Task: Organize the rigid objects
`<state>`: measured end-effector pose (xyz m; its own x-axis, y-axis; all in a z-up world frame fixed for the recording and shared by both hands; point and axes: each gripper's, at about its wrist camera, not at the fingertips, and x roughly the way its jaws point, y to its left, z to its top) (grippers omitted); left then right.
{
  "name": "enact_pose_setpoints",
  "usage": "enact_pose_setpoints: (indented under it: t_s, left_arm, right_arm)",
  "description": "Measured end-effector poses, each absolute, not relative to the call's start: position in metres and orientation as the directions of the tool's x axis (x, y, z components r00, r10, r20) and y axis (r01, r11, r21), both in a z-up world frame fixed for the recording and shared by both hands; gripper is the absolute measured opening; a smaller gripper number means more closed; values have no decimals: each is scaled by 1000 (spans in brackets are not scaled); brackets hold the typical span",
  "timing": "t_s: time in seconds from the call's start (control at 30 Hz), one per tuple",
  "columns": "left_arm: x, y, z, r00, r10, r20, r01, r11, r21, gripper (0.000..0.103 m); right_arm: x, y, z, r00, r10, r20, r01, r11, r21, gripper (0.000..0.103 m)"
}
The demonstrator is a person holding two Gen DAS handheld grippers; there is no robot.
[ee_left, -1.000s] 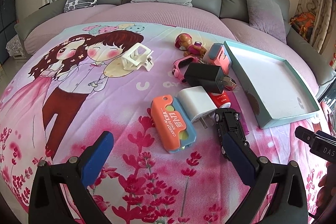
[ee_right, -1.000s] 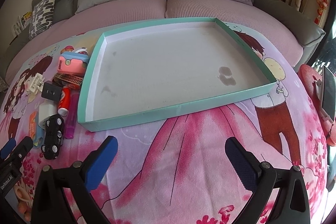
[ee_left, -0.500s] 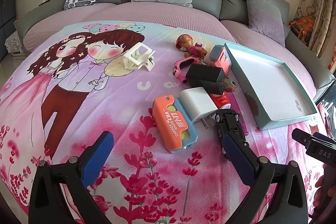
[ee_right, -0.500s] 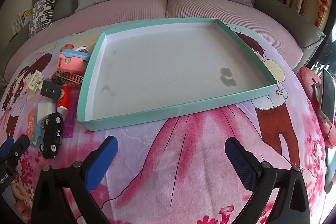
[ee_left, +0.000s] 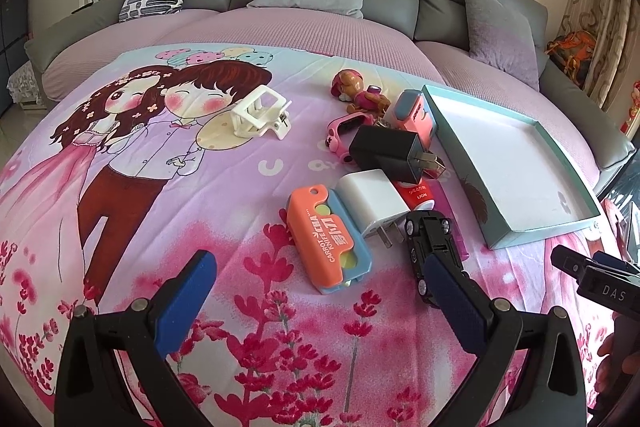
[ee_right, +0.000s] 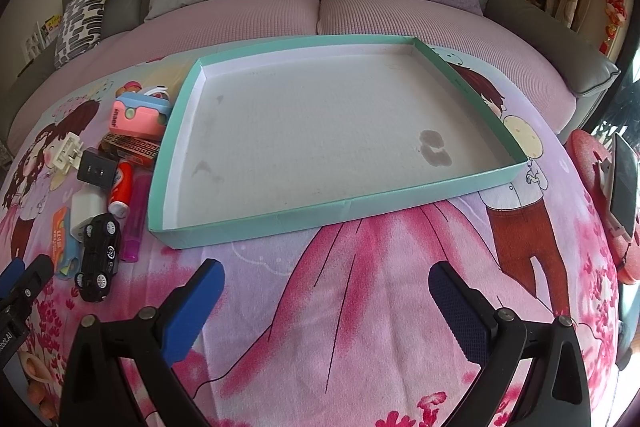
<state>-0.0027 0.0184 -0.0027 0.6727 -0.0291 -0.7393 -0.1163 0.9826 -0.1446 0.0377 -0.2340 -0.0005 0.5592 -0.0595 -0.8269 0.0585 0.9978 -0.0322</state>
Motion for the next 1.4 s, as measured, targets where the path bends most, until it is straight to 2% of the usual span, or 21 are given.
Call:
enact_pose_setpoints:
  t_s: [0.3, 0.47, 0.57, 0.7, 0.8, 1.1, 1.33, 1.4]
  left_arm:
    - [-2, 23, 0, 675, -71, -734, -103, 977, -189, 103]
    - [-2, 30, 5, 672, -84, -736, -102, 974, -204, 103]
    - [-1, 39, 10, 680, -50, -731, -128, 974, -186, 103]
    - [5, 45, 6, 647, -27, -762, -145, 977, -158, 103]
    - [13, 45, 3, 619, -5, -785, -150, 981, -124, 103]
    - [25, 63, -7, 540, -9, -842, -196, 971, -137, 103]
    - [35, 63, -8, 513, -27, -858, -191, 971, -145, 103]
    - [41, 58, -9, 504, -30, -863, -177, 975, -137, 103]
  right_arm:
    - [38, -232, 2, 566, -65, -822, 52, 998, -43, 103]
    - [36, -224, 13, 606, -30, -795, 39, 999, -8, 103]
    - [35, -212, 20, 629, 46, -776, -6, 999, 54, 103]
    - [37, -185, 21, 620, 131, -774, -82, 991, 102, 103]
    - [35, -160, 18, 605, 145, -783, -146, 987, 70, 103]
    - [35, -117, 1, 560, 190, -807, -250, 967, 54, 103]
    - [37, -94, -11, 535, 219, -816, -300, 952, 59, 93]
    - [37, -90, -12, 540, 223, -812, -309, 949, 55, 86]
